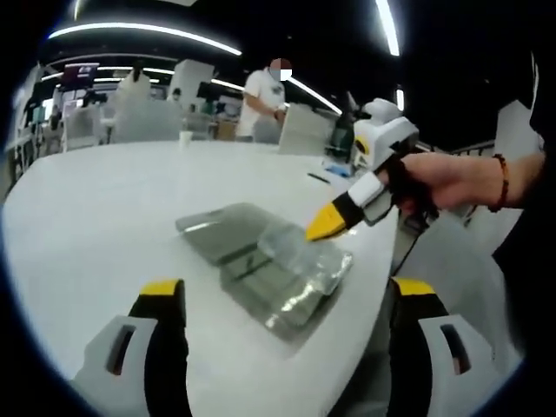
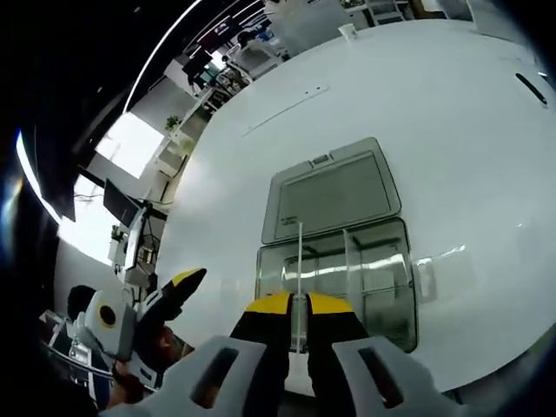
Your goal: Insert the divider into the dual guide fixture by aligning both edges with the guide slots and pushing it downward to the bottom, including one-sided entry, uneven engagement, binding, and posture correction.
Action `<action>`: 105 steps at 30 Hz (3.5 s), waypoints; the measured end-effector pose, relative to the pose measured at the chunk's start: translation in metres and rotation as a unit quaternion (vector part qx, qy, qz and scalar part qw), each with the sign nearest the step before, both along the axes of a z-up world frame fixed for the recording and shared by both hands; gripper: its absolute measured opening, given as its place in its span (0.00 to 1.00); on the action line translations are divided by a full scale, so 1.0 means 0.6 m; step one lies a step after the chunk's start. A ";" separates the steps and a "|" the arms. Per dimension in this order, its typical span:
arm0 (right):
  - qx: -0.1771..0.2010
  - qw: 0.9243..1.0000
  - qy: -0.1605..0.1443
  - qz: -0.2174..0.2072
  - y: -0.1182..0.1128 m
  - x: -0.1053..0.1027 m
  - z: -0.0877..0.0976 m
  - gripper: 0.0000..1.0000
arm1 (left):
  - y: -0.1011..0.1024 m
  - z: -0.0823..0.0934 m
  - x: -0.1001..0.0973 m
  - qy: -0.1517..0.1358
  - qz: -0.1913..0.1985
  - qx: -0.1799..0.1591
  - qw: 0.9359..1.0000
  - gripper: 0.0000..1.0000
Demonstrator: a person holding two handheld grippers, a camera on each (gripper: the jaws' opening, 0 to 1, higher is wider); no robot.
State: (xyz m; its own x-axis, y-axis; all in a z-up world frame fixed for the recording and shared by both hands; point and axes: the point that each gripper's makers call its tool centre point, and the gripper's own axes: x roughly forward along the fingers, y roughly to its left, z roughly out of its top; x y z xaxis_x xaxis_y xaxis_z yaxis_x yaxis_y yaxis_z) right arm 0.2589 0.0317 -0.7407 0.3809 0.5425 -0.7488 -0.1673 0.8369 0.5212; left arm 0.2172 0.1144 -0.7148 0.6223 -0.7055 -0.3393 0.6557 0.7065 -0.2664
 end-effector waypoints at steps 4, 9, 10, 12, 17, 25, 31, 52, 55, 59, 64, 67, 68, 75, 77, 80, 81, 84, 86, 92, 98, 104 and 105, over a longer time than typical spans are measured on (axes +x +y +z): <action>-0.007 1.000 -0.002 0.007 0.003 0.004 -0.004 0.00 | 0.008 -0.003 0.000 0.003 0.005 0.003 1.000 0.95; -0.017 1.000 -0.007 0.014 0.004 0.007 -0.006 0.00 | 0.014 -0.005 0.000 0.005 0.011 0.002 1.000 0.95; -0.018 1.000 -0.007 0.013 0.005 0.007 -0.006 0.00 | 0.015 -0.006 0.000 0.006 0.012 0.003 1.000 0.95; -0.022 1.000 -0.009 0.014 0.006 0.007 -0.007 0.00 | 0.015 -0.006 -0.001 0.007 0.012 0.003 1.000 0.95; -0.030 0.999 -0.017 0.016 0.007 0.007 -0.008 0.00 | 0.012 -0.006 -0.001 0.008 0.011 0.001 1.000 0.94; -0.036 0.999 -0.036 0.003 0.009 0.008 -0.002 0.00 | 0.012 -0.009 -0.002 0.010 0.007 0.004 1.000 0.93; -0.039 0.998 -0.043 -0.008 0.007 0.006 -0.004 0.00 | 0.011 -0.009 0.000 0.011 0.005 0.003 1.000 0.93; -0.041 0.998 -0.049 -0.010 0.010 0.011 -0.017 0.00 | 0.012 -0.008 -0.001 0.012 0.003 0.001 1.000 0.93; -0.040 0.998 -0.049 -0.007 0.015 0.010 -0.016 0.00 | 0.013 -0.008 -0.001 0.013 0.004 0.001 1.000 0.92; -0.040 0.998 -0.057 -0.005 0.017 0.008 -0.010 0.00 | 0.013 -0.010 -0.002 0.016 0.004 0.001 1.000 0.92; -0.029 0.997 -0.072 -0.027 0.012 0.012 0.003 0.00 | 0.012 -0.013 -0.003 0.019 0.001 0.001 1.000 0.92; -0.027 0.995 -0.085 -0.040 0.008 0.016 0.006 0.00 | 0.008 -0.013 -0.002 0.020 -0.002 0.001 1.000 0.92; -0.027 0.995 -0.088 -0.043 0.007 0.016 0.006 0.00 | 0.007 -0.014 -0.002 0.021 -0.003 0.001 1.000 0.92; -0.027 0.992 -0.106 -0.064 0.003 0.011 0.003 0.00 | -0.001 -0.014 0.000 0.021 -0.016 0.002 1.000 0.91; -0.026 0.992 -0.107 -0.068 0.003 0.007 0.003 0.00 | -0.001 -0.015 -0.001 0.021 -0.018 0.004 1.000 0.91; -0.028 0.990 -0.114 -0.080 0.002 0.008 0.000 0.00 | -0.003 -0.015 -0.003 0.022 -0.022 0.004 1.000 0.91; -0.025 0.989 -0.115 -0.090 0.001 0.009 -0.001 0.00 | -0.003 -0.015 -0.003 0.022 -0.023 0.004 0.999 0.91; -0.017 0.986 -0.124 -0.107 0.001 0.010 -0.001 0.00 | -0.004 -0.015 -0.005 0.022 -0.027 0.005 0.999 0.91; -0.009 0.985 -0.126 -0.119 0.001 0.011 0.001 0.00 | -0.004 -0.015 -0.006 0.023 -0.028 0.005 0.999 0.91; 0.009 0.984 -0.133 -0.121 0.006 0.013 0.016 0.00 | -0.003 -0.014 -0.004 0.024 -0.030 0.003 0.999 0.90; 0.036 0.983 -0.137 -0.119 0.014 0.015 0.038 0.00 | -0.017 -0.008 0.005 0.023 -0.035 -0.006 0.999 0.87; 0.061 0.984 -0.139 -0.088 0.041 0.005 0.058 0.00 | -0.056 -0.011 -0.002 0.029 -0.076 -0.008 0.997 0.84; 0.060 0.985 -0.140 -0.083 0.043 0.003 0.061 0.00 | -0.059 -0.010 -0.001 0.028 -0.078 -0.010 0.996 0.84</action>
